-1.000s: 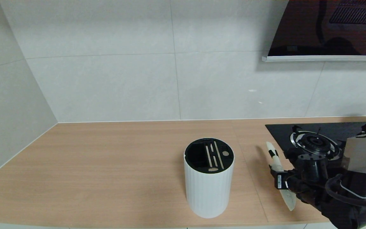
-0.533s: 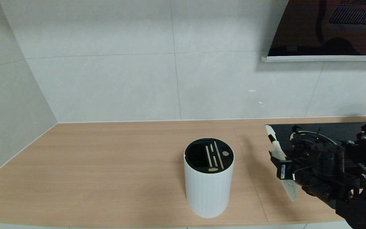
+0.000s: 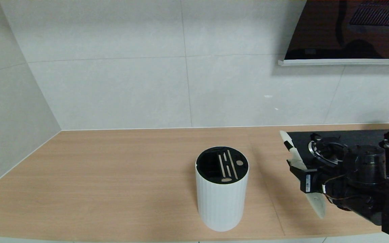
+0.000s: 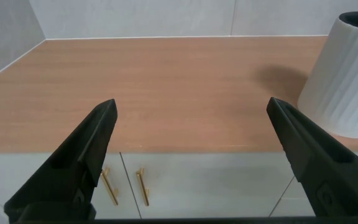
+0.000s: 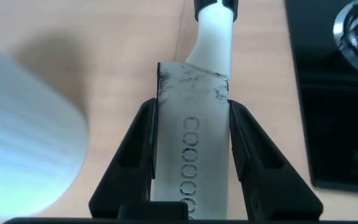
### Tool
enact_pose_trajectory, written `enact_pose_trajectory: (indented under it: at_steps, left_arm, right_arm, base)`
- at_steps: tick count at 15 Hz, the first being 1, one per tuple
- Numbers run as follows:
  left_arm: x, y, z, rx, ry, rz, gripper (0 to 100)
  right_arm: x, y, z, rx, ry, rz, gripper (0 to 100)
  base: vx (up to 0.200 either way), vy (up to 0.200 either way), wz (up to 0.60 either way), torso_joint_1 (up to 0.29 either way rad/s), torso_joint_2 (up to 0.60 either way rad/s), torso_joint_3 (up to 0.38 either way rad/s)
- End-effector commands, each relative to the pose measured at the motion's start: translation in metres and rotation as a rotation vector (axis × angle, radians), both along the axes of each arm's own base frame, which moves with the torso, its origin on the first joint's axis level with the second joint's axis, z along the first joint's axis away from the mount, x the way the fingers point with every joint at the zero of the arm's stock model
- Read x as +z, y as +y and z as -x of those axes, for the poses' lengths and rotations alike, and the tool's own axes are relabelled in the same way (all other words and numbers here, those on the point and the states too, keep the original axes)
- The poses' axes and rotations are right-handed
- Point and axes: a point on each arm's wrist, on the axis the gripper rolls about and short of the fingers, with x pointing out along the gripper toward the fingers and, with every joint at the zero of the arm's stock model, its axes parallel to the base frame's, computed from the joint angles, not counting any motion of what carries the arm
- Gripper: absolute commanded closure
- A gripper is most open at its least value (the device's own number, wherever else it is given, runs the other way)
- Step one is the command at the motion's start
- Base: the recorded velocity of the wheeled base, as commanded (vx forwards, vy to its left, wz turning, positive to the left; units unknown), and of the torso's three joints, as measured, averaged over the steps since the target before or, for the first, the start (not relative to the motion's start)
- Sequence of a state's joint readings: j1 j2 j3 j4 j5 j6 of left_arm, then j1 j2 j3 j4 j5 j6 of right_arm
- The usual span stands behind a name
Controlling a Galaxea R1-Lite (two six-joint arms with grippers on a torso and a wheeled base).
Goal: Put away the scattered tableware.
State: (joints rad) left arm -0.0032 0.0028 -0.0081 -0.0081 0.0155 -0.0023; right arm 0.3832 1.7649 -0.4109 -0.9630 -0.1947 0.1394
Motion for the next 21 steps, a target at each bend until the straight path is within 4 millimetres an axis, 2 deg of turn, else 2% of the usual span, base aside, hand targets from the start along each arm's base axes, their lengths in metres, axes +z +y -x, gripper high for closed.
enact_pose_trajectory:
  at_steps: [1, 2, 3, 5, 6, 8, 11, 13, 15, 17, 18, 20, 21]
  left_arm:
    - [0.016, 0.0, 0.005, -0.005, -0.056, 0.004, 0]
    - [0.017, 0.0, 0.005, -0.006, -0.06, -0.001, 0]
    - [0.028, 0.0, 0.005, -0.033, -0.048, -0.021, 0]
    - [0.065, -0.001, -0.002, -0.141, 0.002, -0.034, 0]
    - [0.09, -0.003, -0.013, -0.24, 0.039, -0.032, 0]
    - [0.129, -0.009, -0.045, -0.387, 0.116, -0.006, 0]
    - [0.155, -0.018, -0.092, -0.579, 0.201, 0.021, 0]
    - [0.159, -0.026, -0.122, -0.713, 0.255, 0.045, 0]
    - [0.155, -0.038, -0.15, -0.794, 0.333, 0.058, 0]
    - [0.15, -0.041, -0.157, -0.806, 0.364, 0.063, 0]
    - [0.14, -0.048, -0.167, -0.842, 0.428, 0.091, 0]
    - [0.141, -0.058, -0.176, -0.884, 0.44, 0.142, 0]
    - [0.147, -0.08, -0.179, -0.965, 0.466, 0.3, 0]
  right_arm:
    - [0.032, 0.005, 0.012, 0.036, -0.077, -0.03, 100]
    - [0.036, 0.006, 0.013, 0.045, -0.077, -0.018, 100]
    - [0.041, 0.007, 0.011, 0.066, -0.052, 0.046, 100]
    - [0.059, 0.016, 0.001, 0.099, -0.075, 0.046, 100]
    - [0.074, 0.025, -0.002, 0.136, -0.098, 0.029, 100]
    - [0.087, 0.039, 0.004, 0.199, -0.089, 0.026, 100]
    - [0.098, 0.05, 0.012, 0.249, -0.109, 0.021, 100]
    - [0.104, 0.049, 0.018, 0.287, -0.153, 0.071, 100]
    - [0.108, 0.059, 0.029, 0.343, -0.169, 0.074, 100]
    - [0.11, 0.067, 0.035, 0.373, -0.175, 0.067, 100]
    - [0.113, 0.071, 0.039, 0.394, -0.185, 0.058, 100]
    - [0.116, 0.073, 0.044, 0.41, -0.197, 0.051, 100]
    - [0.125, 0.074, 0.048, 0.401, -0.215, 0.004, 100]
  base:
    - [0.0, 0.0, 0.0, 0.0, 0.0, 0.0]
    - [0.0, 0.0, 0.0, 0.0, 0.0, 0.0]
    - [0.0, 0.0, 0.0, 0.0, 0.0, 0.0]
    - [0.0, 0.0, 0.0, 0.0, 0.0, 0.0]
    - [0.0, 0.0, 0.0, 0.0, 0.0, 0.0]
    - [0.0, 0.0, 0.0, 0.0, 0.0, 0.0]
    - [0.0, 0.0, 0.0, 0.0, 0.0, 0.0]
    - [0.0, 0.0, 0.0, 0.0, 0.0, 0.0]
    - [0.0, 0.0, 0.0, 0.0, 0.0, 0.0]
    - [0.0, 0.0, 0.0, 0.0, 0.0, 0.0]
    - [0.0, 0.0, 0.0, 0.0, 0.0, 0.0]
    - [0.0, 0.0, 0.0, 0.0, 0.0, 0.0]
    - [0.0, 0.0, 0.0, 0.0, 0.0, 0.0]
